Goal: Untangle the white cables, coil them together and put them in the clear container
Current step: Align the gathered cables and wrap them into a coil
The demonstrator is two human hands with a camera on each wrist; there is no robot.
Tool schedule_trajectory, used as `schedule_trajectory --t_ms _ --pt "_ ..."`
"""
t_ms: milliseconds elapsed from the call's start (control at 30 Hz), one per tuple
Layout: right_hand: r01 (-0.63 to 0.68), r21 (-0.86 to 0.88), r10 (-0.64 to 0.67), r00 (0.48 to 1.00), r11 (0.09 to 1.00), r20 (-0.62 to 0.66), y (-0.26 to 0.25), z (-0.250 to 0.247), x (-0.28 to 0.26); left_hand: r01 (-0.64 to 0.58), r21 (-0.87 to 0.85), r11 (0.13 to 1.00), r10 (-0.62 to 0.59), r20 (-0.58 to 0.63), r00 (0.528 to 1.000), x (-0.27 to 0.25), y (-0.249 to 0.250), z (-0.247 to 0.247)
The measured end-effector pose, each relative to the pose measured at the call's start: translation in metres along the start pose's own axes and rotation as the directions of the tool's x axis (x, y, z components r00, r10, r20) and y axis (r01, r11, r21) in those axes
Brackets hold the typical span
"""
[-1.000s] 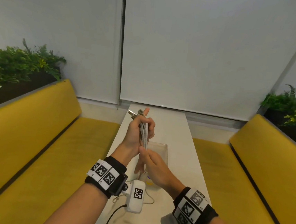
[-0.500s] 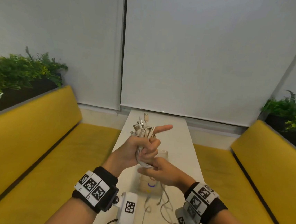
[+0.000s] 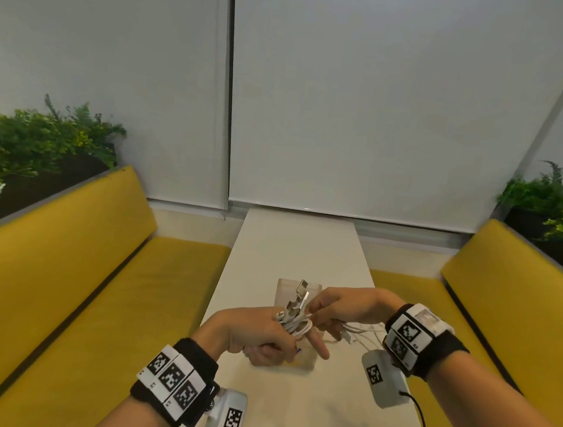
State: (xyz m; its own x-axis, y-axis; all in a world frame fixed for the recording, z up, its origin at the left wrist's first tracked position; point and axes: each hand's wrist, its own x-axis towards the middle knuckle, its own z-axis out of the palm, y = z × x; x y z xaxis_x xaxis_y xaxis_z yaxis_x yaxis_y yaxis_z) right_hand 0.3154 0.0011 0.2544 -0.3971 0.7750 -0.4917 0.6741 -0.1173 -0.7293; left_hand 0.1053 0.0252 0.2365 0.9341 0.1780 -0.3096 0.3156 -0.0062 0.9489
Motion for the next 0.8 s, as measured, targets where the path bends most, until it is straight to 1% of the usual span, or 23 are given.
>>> schedule_trajectory --t_ms 100,167,267,367,433,467,533,567,633,700,733,800 --pt "-0.046 0.031 0.047 0.998 0.998 -0.029 -0.006 0.001 0.001 0.107 0.043 0.993 -0.106 -0.01 0.994 0.006 -0.007 0.002" --pt "-0.055 0.011 0.056 0.998 0.998 -0.043 -0.012 0.004 0.0 0.163 0.059 0.985 -0.159 -0.071 0.985 0.011 -0.012 0.005" --pt "-0.072 -0.027 0.068 0.991 0.997 -0.116 -0.018 0.006 0.001 0.191 0.056 0.98 -0.178 -0.181 0.967 0.016 -0.018 0.01" --pt "-0.124 -0.051 0.111 0.972 0.991 -0.206 -0.022 0.009 0.001 0.203 0.076 0.976 -0.169 -0.324 0.931 0.023 -0.024 0.011" --pt "-0.149 -0.073 0.126 0.96 0.986 -0.252 -0.024 0.014 0.004 0.166 0.093 0.982 -0.114 -0.415 0.903 0.027 -0.024 0.011" --pt "-0.144 -0.084 0.116 0.954 0.986 -0.278 -0.024 0.017 0.007 0.131 0.074 0.989 -0.082 -0.462 0.883 0.03 -0.025 0.009" --pt "-0.129 -0.086 0.089 0.924 0.988 -0.371 -0.024 0.022 0.013 0.057 0.008 0.998 -0.042 -0.559 0.828 0.034 -0.024 0.003" --pt "-0.113 -0.059 0.078 0.905 0.992 -0.418 -0.024 0.026 0.014 0.026 -0.02 0.999 -0.033 -0.599 0.8 0.035 -0.023 0.0" --pt "-0.029 0.056 0.052 0.882 0.998 -0.469 -0.023 0.032 0.018 -0.051 -0.078 0.996 -0.013 -0.661 0.751 0.036 -0.021 -0.007" --pt "0.074 0.205 0.032 0.882 0.976 -0.471 -0.023 0.042 0.016 -0.154 -0.156 0.976 0.001 -0.701 0.713 0.036 -0.02 -0.013" --pt "0.116 0.235 0.01 0.879 0.965 -0.477 -0.024 0.047 0.016 -0.193 -0.185 0.964 0.004 -0.711 0.704 0.036 -0.02 -0.015" --pt "0.17 0.175 -0.051 0.843 0.97 -0.536 -0.025 0.054 0.018 -0.271 -0.208 0.94 0.042 -0.717 0.696 0.039 -0.022 -0.02"
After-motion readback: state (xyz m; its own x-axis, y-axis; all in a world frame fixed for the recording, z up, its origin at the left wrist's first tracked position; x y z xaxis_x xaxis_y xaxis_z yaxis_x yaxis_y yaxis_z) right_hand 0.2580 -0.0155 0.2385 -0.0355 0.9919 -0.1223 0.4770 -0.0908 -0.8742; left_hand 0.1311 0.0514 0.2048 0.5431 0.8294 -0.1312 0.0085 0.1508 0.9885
